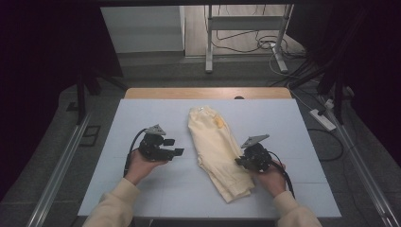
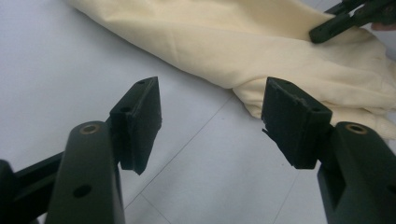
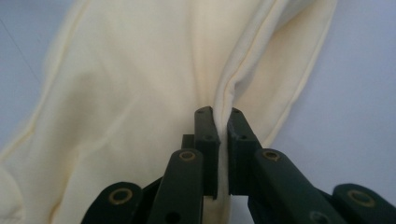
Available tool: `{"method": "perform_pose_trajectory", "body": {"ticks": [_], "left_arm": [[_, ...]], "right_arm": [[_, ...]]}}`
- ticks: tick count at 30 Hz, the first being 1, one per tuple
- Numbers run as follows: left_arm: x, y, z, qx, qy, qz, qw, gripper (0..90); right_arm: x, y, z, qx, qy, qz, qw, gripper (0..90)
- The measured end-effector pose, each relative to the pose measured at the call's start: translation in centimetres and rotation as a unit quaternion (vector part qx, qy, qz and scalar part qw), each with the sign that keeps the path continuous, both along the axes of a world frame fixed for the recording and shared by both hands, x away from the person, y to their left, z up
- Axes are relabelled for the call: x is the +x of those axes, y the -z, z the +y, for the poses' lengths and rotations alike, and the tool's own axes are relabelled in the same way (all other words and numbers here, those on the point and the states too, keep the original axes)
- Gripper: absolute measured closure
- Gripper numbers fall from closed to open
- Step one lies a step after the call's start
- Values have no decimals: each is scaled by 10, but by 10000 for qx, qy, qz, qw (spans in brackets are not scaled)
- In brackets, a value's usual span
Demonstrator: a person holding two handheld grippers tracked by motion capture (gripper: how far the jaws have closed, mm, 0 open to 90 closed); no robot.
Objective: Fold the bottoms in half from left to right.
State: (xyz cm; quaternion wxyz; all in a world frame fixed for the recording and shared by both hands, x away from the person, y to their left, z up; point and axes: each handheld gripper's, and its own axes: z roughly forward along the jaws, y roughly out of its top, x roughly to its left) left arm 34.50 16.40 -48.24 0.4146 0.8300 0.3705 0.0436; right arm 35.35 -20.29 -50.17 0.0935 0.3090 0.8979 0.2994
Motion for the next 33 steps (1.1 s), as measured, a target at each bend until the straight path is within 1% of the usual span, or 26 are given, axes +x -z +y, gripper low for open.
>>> {"method": "perform_pose_trajectory", "body": {"ticks": [1, 3, 5, 9, 11, 13, 15, 18, 20, 26, 29, 31, 33], "left_arm": [[0, 0, 0, 0, 0, 2, 10000, 369], [0, 0, 0, 11, 6, 7, 10000, 367], [0, 0, 0, 13, 4, 6, 10000, 366], [0, 0, 0, 13, 9, -5, 10000, 365], [0, 0, 0, 12, 3, -8, 10000, 365], [0, 0, 0, 9, -3, -4, 10000, 364], [0, 0, -1, 20, 8, -9, 10000, 363], [0, 0, -1, 20, 14, -15, 10000, 362], [0, 0, -1, 24, 15, -12, 10000, 361], [0, 0, 0, 5, -7, -16, 10000, 360], [0, 0, 0, 5, -9, -18, 10000, 359], [0, 0, 0, 12, -1, -17, 10000, 359], [0, 0, 0, 15, -6, -9, 10000, 358]], "right_arm": [[0, 3, 0, -27, 10, 32, 10000, 844], [0, 4, -2, 49, 39, 37, 10000, 838], [-1, 4, -2, 53, 77, 28, 10000, 784], [-6, 1, -2, -54, 155, -243, 9996, 631], [-10, -3, -2, -61, 156, -397, 9991, 568], [-12, -6, -3, -9, 116, -481, 9988, 517], [-14, -9, -4, 94, 95, -601, 9981, 480], [-15, -14, -6, 217, 60, -632, 9977, 449], [-15, -16, -7, 247, 60, -581, 9980, 424], [-19, -21, -13, 297, 64, -587, 9978, 378], [-23, -25, -17, 331, 69, -589, 9977, 364], [-27, -28, -19, 376, 15, -593, 9975, 361], [-33, -31, -20, 364, -65, -615, 9974, 358]]}}
